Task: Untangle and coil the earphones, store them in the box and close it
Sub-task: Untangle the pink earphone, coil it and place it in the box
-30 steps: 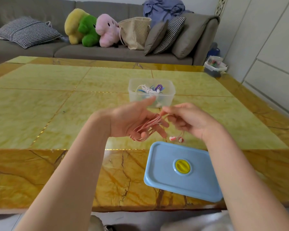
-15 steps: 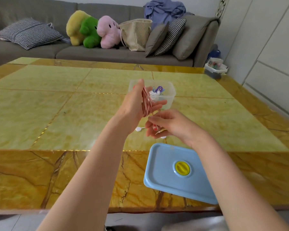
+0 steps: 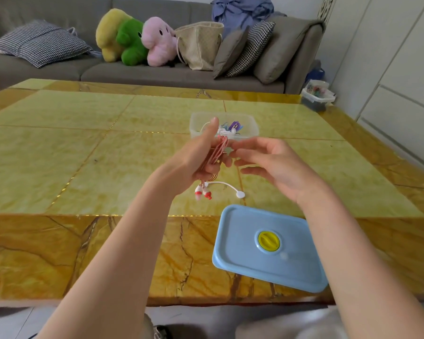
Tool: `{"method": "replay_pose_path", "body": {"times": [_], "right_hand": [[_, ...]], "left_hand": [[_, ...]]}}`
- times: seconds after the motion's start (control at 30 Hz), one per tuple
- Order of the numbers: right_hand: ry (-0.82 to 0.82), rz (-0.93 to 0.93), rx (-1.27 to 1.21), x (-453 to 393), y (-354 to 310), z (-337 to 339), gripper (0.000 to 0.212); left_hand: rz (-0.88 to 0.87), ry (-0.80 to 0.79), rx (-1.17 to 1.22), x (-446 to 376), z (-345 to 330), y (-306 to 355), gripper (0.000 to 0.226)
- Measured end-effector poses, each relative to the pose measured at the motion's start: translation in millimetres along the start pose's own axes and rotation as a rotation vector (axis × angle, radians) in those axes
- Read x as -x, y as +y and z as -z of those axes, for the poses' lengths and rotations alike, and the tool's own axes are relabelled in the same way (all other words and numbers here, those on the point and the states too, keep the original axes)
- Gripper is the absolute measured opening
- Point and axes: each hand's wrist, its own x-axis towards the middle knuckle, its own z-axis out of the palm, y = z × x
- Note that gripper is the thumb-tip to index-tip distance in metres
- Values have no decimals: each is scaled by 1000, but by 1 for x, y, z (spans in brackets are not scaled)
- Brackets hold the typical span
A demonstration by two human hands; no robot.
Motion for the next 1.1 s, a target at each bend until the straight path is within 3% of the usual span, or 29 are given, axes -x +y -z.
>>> {"method": "replay_pose_path", "body": {"times": [0.17,0.33,0.5,0.67,0.9,1.1], "right_hand": [[-35,-87,191,3,2,3,4],[-281,-258,673,14,8,7,20],[-560,-613,1034,29,2,8,29],[-631,-703,1050,39,10,7,32],[-552,-514,971,50,12,11,18],[-59,-196,742,32,9,28,15]], "left_hand": [[12,-24,40,-6,-9,-1,64],[84,-43,-12,-11,-25,-11,65],[160,-49,-106,-14,-34,-20,65],[168,-60,-129,-16,-44,-20,68],[179,-103,37,-15,-55,-18,65],[192,-100,166,-12,-43,-18,67]]}}
